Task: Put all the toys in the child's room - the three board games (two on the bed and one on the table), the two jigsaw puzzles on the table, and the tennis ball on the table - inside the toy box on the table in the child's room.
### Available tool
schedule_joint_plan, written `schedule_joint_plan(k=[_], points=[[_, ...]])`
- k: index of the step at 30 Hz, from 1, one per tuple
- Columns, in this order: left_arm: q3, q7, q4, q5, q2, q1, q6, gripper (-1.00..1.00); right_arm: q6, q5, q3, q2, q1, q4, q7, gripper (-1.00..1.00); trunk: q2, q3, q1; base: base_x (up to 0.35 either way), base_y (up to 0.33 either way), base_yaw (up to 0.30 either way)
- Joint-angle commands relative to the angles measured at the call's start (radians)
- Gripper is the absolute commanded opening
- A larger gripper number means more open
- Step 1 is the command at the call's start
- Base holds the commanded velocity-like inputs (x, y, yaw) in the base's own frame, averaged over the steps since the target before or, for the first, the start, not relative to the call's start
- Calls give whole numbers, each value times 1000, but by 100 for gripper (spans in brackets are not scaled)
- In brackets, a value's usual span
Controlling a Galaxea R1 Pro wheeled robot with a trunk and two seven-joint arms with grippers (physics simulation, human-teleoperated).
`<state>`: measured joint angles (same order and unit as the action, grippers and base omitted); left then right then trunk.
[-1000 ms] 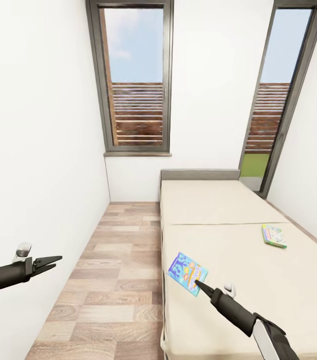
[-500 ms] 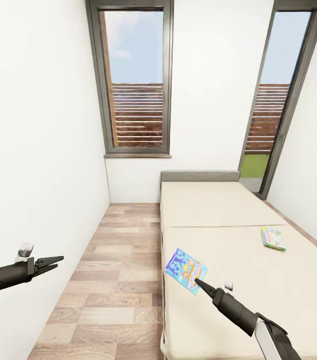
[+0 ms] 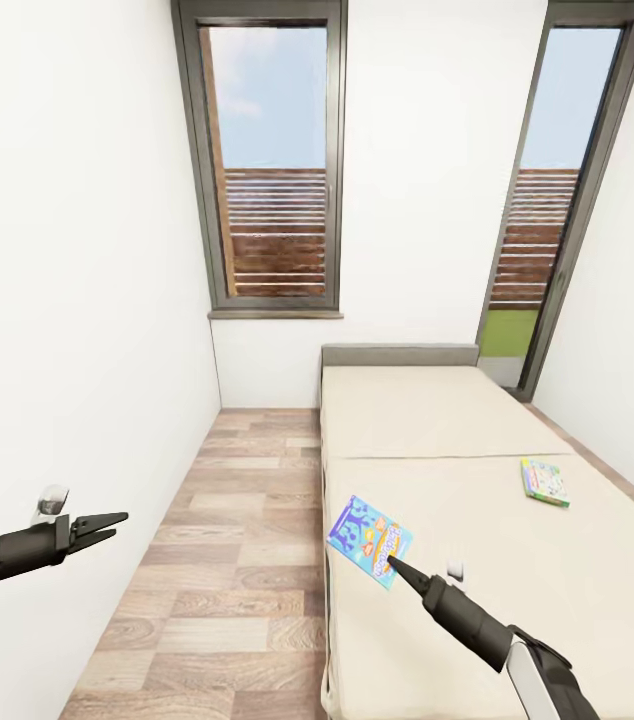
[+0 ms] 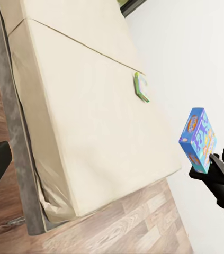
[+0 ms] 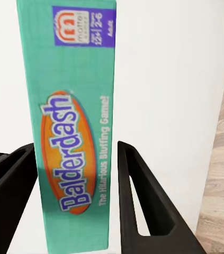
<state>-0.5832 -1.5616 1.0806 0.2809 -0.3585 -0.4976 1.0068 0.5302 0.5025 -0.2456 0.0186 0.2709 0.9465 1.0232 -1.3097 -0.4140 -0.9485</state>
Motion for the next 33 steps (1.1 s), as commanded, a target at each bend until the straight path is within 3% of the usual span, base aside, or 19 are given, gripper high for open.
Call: schedule_joint_plan(k=[1,17,33], points=[[-1,-9,1,11,0,-1,10,100,9,6,0,1,1,0,1,-100,7,2,4,0,0,0],[-1,-9,1,11,-1,-1,12,100,69,-3,3,14,1,13,1,-100,119,52,65,0,0,0],[0,-9,1,11,1,-1,12,100,69,4,-1,16,-2,55,30,-100,231,102,127,0,0,-1]])
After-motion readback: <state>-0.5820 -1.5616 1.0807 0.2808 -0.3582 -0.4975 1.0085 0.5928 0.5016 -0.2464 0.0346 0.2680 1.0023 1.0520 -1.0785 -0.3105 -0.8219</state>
